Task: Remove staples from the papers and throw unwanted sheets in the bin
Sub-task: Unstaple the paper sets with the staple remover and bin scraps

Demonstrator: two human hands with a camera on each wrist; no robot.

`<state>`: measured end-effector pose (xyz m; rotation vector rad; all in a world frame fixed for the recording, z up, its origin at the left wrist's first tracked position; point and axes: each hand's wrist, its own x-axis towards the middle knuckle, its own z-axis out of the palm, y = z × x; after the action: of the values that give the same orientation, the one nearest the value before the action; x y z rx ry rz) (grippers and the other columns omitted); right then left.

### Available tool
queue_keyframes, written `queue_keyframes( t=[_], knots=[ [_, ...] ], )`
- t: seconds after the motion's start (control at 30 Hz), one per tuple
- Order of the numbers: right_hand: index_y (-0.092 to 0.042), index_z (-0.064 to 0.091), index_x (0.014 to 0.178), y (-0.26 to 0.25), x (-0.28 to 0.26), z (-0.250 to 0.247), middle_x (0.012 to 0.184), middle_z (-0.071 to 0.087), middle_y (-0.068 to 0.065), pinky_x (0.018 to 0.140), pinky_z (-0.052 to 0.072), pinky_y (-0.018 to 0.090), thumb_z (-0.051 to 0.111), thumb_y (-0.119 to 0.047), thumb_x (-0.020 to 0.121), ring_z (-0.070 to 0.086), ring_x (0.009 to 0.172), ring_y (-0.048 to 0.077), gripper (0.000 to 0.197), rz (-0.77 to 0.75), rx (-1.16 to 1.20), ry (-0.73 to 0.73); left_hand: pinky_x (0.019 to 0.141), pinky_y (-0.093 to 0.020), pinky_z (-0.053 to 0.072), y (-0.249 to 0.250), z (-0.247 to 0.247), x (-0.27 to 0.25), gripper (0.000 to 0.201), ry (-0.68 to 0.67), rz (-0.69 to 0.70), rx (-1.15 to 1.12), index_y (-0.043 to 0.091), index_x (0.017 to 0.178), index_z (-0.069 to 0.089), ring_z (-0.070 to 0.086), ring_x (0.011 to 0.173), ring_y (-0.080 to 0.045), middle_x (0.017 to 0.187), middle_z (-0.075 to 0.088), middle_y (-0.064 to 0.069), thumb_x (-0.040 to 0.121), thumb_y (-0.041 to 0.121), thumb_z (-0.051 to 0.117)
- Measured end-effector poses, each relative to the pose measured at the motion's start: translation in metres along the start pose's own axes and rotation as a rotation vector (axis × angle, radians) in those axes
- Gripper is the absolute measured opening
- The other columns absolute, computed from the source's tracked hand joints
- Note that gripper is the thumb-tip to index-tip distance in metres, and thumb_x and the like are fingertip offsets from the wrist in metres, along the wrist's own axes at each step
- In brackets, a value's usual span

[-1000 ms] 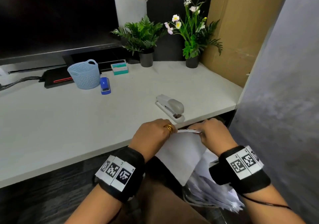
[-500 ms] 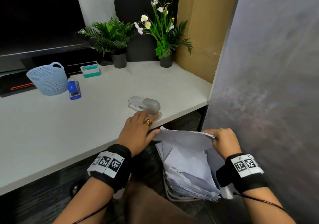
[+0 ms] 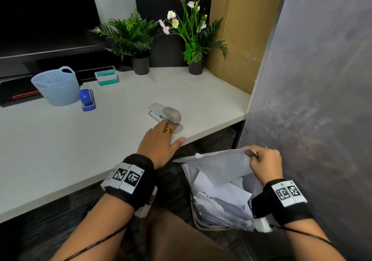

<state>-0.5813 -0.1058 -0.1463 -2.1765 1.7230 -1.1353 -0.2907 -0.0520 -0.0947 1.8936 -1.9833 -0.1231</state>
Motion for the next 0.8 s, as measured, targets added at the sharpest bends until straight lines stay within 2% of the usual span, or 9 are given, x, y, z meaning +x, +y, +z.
queue_keyframes(
  t=[0.13, 0.2, 0.27, 0.37, 0.5, 0.57, 0.67, 0.73, 0.8],
  knots=[
    [-0.016, 0.077, 0.082, -0.008, -0.005, -0.007, 0.073, 0.073, 0.008, 0.072, 0.049, 0.024, 0.043, 0.003, 0.063, 0.068, 0.068, 0.028, 0.043, -0.027, 0.057, 0.115, 0.107, -0.031, 0.026, -0.006, 0.003, -0.003, 0.059, -0.021, -0.006, 0.011, 0.021, 0.145, 0.027, 0.041, 0.122, -0.025, 0.147, 0.029, 0.000, 0.095, 0.049, 0.040],
    [-0.014, 0.077, 0.082, -0.009, -0.004, -0.011, 0.073, 0.073, 0.009, 0.070, 0.040, 0.015, 0.047, 0.009, 0.066, 0.068, 0.068, 0.028, 0.042, -0.024, 0.089, 0.142, 0.109, -0.031, 0.022, -0.007, 0.004, -0.005, 0.062, -0.023, -0.001, 0.053, 0.021, 0.146, 0.023, 0.038, 0.124, -0.025, 0.150, 0.024, 0.000, 0.094, 0.049, 0.041],
    [-0.015, 0.077, 0.083, -0.006, -0.001, -0.012, 0.073, 0.073, 0.009, 0.069, 0.039, 0.011, 0.051, 0.015, 0.068, 0.068, 0.070, 0.028, 0.042, -0.012, 0.096, 0.126, 0.110, -0.031, 0.019, -0.006, 0.004, -0.005, 0.064, -0.022, -0.002, 0.087, 0.021, 0.147, 0.021, 0.035, 0.127, -0.025, 0.151, 0.020, 0.000, 0.094, 0.049, 0.042],
    [-0.014, 0.077, 0.084, -0.005, 0.000, -0.013, 0.070, 0.072, 0.010, 0.067, 0.042, 0.018, 0.055, 0.011, 0.073, 0.068, 0.067, 0.027, 0.036, -0.028, 0.094, 0.127, 0.111, -0.031, 0.017, -0.005, 0.004, -0.003, 0.065, -0.025, -0.006, 0.095, 0.021, 0.147, 0.020, 0.034, 0.129, -0.024, 0.152, 0.018, 0.000, 0.093, 0.050, 0.043],
    [-0.012, 0.076, 0.082, -0.008, -0.004, -0.015, 0.065, 0.069, 0.016, 0.065, 0.048, 0.031, 0.058, 0.014, 0.069, 0.066, 0.065, 0.034, 0.035, 0.009, -0.005, 0.057, 0.112, -0.032, 0.014, -0.005, 0.003, -0.005, 0.068, -0.049, -0.010, 0.103, 0.022, 0.148, 0.017, 0.028, 0.134, -0.024, 0.154, 0.015, 0.000, 0.092, 0.049, 0.045],
    [-0.013, 0.075, 0.084, -0.006, -0.007, -0.012, 0.074, 0.069, 0.020, 0.067, 0.048, 0.035, 0.057, 0.007, 0.072, 0.064, 0.075, 0.039, 0.030, 0.060, -0.182, -0.093, 0.113, -0.033, 0.014, -0.004, 0.003, -0.005, 0.068, -0.046, -0.006, 0.104, 0.022, 0.148, 0.017, 0.027, 0.136, -0.023, 0.155, 0.014, -0.001, 0.093, 0.048, 0.045],
    [-0.017, 0.070, 0.096, 0.008, -0.015, 0.004, 0.096, 0.069, 0.015, 0.074, 0.048, 0.034, 0.052, -0.010, 0.082, 0.063, 0.093, 0.034, 0.023, 0.130, -0.504, -0.447, 0.113, -0.033, 0.013, -0.003, 0.002, -0.006, 0.067, -0.044, -0.004, 0.109, 0.022, 0.148, 0.016, 0.025, 0.137, -0.023, 0.155, 0.014, -0.001, 0.093, 0.048, 0.044],
    [-0.017, 0.069, 0.100, 0.019, -0.022, 0.021, 0.105, 0.068, 0.011, 0.080, 0.049, 0.032, 0.050, -0.018, 0.085, 0.062, 0.100, 0.030, 0.025, 0.136, -0.574, -0.631, 0.113, -0.033, 0.012, -0.002, 0.002, -0.006, 0.067, -0.047, -0.005, 0.118, 0.022, 0.148, 0.015, 0.024, 0.138, -0.023, 0.156, 0.013, -0.002, 0.094, 0.048, 0.044],
    [-0.017, 0.067, 0.106, 0.025, -0.032, 0.041, 0.113, 0.065, 0.010, 0.085, 0.047, 0.031, 0.048, -0.015, 0.087, 0.060, 0.106, 0.029, 0.028, 0.129, -0.552, -0.755, 0.114, -0.033, 0.011, -0.002, 0.001, -0.006, 0.067, -0.049, -0.008, 0.124, 0.022, 0.148, 0.015, 0.022, 0.139, -0.022, 0.156, 0.012, -0.002, 0.094, 0.048, 0.043]
  ],
)
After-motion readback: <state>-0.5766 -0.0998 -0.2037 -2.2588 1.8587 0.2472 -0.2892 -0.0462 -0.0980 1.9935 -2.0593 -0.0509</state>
